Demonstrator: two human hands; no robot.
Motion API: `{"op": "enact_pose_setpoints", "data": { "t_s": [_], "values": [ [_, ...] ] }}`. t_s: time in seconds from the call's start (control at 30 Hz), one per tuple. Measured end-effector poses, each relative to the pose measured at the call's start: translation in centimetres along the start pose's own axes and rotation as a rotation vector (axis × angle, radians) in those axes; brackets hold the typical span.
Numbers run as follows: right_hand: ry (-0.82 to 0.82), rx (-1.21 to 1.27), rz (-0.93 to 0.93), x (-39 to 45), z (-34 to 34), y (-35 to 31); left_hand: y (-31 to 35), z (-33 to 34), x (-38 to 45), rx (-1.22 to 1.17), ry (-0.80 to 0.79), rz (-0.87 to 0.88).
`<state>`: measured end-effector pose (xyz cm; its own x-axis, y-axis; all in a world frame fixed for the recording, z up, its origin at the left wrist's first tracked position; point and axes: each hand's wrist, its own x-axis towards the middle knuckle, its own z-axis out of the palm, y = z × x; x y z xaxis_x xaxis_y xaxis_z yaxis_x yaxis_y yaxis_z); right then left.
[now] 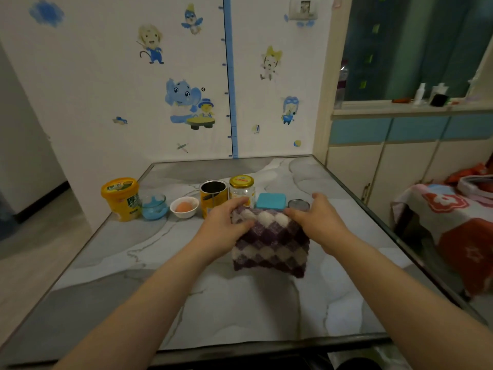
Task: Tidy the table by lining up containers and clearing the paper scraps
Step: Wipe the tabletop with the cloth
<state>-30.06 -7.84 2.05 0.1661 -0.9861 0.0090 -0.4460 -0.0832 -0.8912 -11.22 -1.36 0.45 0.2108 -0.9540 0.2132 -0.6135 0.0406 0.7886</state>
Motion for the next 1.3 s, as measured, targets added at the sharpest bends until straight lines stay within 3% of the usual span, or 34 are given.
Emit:
{"op": "enact_pose_setpoints", "data": {
  "t_s": [0.2, 0.3, 0.4, 0.5, 0.6, 0.7, 0.83, 1.0, 1.17, 1.3],
  "values": [
    [-0.242, -0.079, -0.081, 1.0, 0.4, 0.6, -0.7, -0.2, 2.4, 0.391, 0.056, 0.091],
    [-0.139, -0.296, -0.232, 2.0, 0.5, 0.9, -1.2, -0.3, 3.9, 0.534, 0.109, 0.141],
    [-0.019, -0.295, -0.308, 3.0, 0.7, 0.9, -0.7, -0.6, 4.0, 0.257, 0.030, 0.110],
    [-0.085, 0.143, -0.148, 3.5, 0.6, 0.7, -0.6, -0.2, 4.1, -0.277, 0.016, -0.045],
    [-0.067, 0.354, -0.015, 5.1, 1.5, 1.7, -2.3, 1.4, 5.5, -0.412, 0.058, -0.119],
    [-0.005, 0.349, 0.051, 6.9, 3.4, 3.6, -5.5, 3.9, 7.4, -0.430, 0.060, -0.255],
    [0.057, 0.186, 0.077, 8.5, 5.3, 6.4, -9.2, 6.6, 8.4, -0.190, 0.114, -0.357],
    [0.145, -0.312, -0.214, 8.5, 5.8, 8.4, -11.5, 6.6, 7.7, -0.066, 0.126, -0.161],
    [-0.103, -0.706, -0.564, 7.3, 9.1, 7.8, -12.5, 6.0, 7.8, 0.196, 0.052, 0.010],
    [-0.273, -0.862, -0.509, 7.3, 11.9, 8.1, -13.7, 6.5, 6.8, 0.334, -0.009, 0.019]
  ]
}}
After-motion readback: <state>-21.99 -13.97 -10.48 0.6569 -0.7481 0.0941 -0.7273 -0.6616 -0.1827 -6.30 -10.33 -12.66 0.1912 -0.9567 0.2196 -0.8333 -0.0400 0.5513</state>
